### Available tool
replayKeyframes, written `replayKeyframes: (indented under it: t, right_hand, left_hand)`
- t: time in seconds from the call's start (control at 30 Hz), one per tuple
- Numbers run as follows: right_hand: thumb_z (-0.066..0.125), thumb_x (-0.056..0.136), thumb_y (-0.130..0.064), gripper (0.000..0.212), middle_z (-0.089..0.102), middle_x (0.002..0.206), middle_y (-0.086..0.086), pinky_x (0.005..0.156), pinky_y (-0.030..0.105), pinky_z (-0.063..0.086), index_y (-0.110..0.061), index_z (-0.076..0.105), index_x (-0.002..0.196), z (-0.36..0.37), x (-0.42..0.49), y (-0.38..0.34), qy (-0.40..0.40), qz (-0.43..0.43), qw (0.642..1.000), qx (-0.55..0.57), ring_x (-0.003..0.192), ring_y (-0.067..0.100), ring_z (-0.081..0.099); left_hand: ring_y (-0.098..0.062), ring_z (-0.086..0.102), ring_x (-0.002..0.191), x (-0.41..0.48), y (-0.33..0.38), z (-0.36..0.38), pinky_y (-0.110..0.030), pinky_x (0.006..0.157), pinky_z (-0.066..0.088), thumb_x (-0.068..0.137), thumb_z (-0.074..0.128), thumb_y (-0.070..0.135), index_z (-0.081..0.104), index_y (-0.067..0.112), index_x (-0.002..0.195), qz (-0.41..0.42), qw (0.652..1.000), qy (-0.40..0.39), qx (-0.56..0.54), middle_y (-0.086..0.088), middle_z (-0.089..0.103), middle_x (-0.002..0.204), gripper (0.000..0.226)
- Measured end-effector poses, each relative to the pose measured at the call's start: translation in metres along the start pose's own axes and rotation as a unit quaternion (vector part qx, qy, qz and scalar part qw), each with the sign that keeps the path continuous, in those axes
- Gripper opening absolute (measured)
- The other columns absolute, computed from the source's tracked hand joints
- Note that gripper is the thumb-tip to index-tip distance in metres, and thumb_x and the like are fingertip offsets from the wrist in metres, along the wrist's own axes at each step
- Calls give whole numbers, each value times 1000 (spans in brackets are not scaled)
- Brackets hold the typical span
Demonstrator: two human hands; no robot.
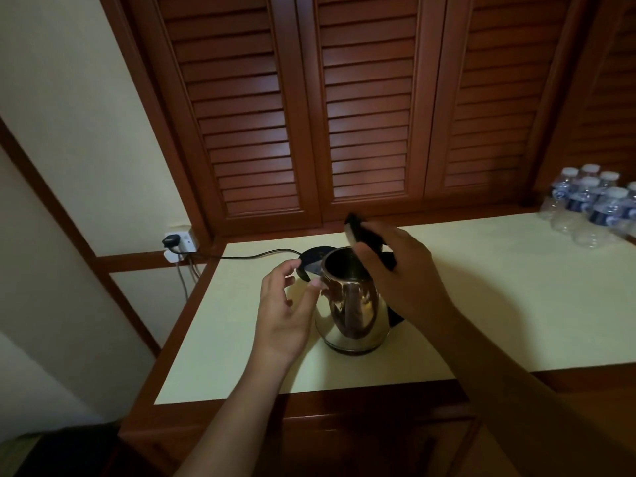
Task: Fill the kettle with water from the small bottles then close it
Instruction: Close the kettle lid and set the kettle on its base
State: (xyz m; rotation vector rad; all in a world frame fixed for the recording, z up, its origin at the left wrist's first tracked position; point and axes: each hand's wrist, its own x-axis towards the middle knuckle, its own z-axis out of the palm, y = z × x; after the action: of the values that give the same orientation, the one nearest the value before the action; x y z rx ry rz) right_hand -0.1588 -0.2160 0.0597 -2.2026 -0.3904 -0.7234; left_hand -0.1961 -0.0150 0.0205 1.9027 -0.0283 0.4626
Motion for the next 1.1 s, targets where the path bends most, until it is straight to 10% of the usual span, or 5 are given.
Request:
replayKeyframes:
  t: [0.17,0.5,0.73,1.1]
  right_hand:
    - [37,95,-66,49,59,136,-10,114,56,32,-40,48,135,19,-1,5,-113,-23,979,-165,126,16,53]
    - [38,99,-54,47,71,119,-5,110,52,38,-24,60,128,11,4,5,-97,-9,988,-121,108,15,64]
    - [26,99,-54,60,67,132,0,124,50,17,-21,52,141,17,3,13,-116,0,983,-142,126,18,59]
    - [19,98,-62,69,52,150,0,124,51,14,-22,41,150,6,2,16,-154,-42,969,-189,143,20,41]
  left_hand:
    - [-6,48,132,-1,-4,-3,-28,101,46,99,64,47,50,42,139,-1,1000,3,2,16,47,142,42]
    - [-3,47,131,20,7,9,-13,103,37,109,51,35,54,30,146,75,990,-43,111,14,54,145,38]
    - [-24,50,138,34,9,24,-57,111,43,109,43,30,62,31,139,124,975,-75,167,3,64,139,35]
    - [-22,29,156,34,5,23,-46,125,32,110,48,32,57,33,146,94,979,-98,152,4,47,160,37]
